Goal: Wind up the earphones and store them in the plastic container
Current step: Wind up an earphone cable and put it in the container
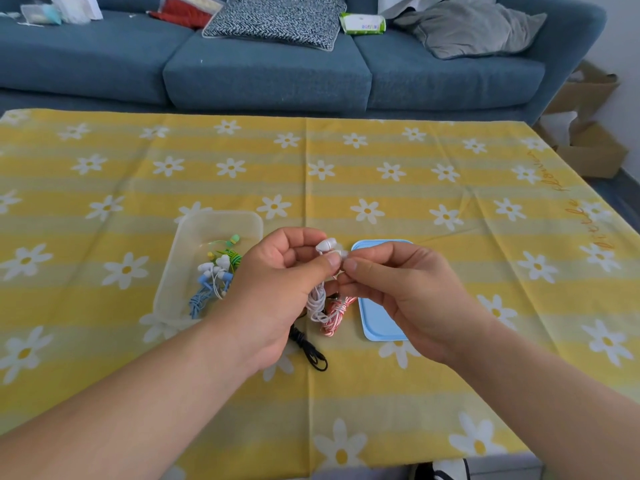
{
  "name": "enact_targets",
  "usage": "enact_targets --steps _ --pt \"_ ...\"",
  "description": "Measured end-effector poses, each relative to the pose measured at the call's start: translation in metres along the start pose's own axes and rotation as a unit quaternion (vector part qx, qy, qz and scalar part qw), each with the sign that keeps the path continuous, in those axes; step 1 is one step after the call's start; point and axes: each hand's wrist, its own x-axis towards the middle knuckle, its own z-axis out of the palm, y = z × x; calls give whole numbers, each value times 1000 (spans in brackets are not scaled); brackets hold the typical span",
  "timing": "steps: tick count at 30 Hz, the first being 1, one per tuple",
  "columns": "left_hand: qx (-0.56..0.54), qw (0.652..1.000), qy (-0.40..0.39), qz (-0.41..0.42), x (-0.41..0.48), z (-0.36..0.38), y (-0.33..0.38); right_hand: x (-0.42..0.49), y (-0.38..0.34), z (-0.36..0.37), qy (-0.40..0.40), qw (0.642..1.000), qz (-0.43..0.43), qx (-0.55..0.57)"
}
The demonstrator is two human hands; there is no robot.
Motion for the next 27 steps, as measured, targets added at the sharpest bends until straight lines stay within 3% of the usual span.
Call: enact_targets --steps 12,20,27 --pt "-32 998 37 -38 3 -3 7 1 0 3 48 993 -5 -105" --pt "-36 989 137 -34 10 -50 39 5 5 58 -35 970 -4 -239" --pt "183 954 234 33 35 -109 48 21 8 97 -41 968 13 -246"
